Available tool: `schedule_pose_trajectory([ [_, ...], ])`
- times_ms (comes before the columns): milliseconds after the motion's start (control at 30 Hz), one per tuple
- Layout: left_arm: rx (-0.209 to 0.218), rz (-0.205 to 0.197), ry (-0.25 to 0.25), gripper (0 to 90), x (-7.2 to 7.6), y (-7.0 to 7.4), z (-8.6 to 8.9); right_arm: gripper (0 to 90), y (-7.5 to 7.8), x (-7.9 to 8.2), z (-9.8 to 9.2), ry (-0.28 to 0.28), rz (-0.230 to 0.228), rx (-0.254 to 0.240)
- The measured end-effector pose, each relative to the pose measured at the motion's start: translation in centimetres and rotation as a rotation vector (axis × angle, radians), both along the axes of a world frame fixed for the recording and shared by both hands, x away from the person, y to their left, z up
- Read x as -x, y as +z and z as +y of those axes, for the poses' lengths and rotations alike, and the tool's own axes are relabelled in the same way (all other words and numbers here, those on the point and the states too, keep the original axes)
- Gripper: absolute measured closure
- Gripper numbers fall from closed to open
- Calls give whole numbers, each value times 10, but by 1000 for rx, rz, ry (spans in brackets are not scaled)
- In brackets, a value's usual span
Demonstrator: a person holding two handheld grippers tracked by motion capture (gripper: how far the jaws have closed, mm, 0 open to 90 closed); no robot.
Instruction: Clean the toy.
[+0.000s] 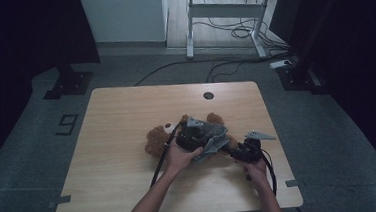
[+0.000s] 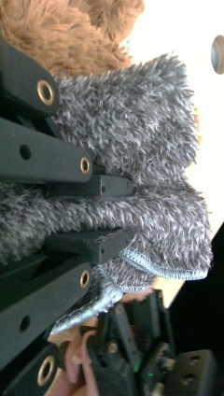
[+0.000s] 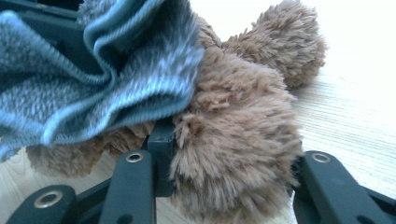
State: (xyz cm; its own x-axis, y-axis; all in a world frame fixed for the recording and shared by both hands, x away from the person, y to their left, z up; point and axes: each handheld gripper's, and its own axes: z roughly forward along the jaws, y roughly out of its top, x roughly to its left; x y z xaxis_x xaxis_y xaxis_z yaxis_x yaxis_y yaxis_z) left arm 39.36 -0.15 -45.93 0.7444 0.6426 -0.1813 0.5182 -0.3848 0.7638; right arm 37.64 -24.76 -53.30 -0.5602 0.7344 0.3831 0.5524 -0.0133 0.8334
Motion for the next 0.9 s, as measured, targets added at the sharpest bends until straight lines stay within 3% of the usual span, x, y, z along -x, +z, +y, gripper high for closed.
schedule_pose_trajectory([
  [167,-14,-10,-19,759,11,-8,1,560,0,0,1,5,5,8],
  [367,-13,11,-52,762,25,-23,2,561,-1,0,1,8,11,12],
  [600,-80,19,-79,760,38,-44,0,561,-1,0,0,10,8,8],
  [900,-53,19,-63,758,40,-41,13,557,-2,0,1,19,8,-4],
])
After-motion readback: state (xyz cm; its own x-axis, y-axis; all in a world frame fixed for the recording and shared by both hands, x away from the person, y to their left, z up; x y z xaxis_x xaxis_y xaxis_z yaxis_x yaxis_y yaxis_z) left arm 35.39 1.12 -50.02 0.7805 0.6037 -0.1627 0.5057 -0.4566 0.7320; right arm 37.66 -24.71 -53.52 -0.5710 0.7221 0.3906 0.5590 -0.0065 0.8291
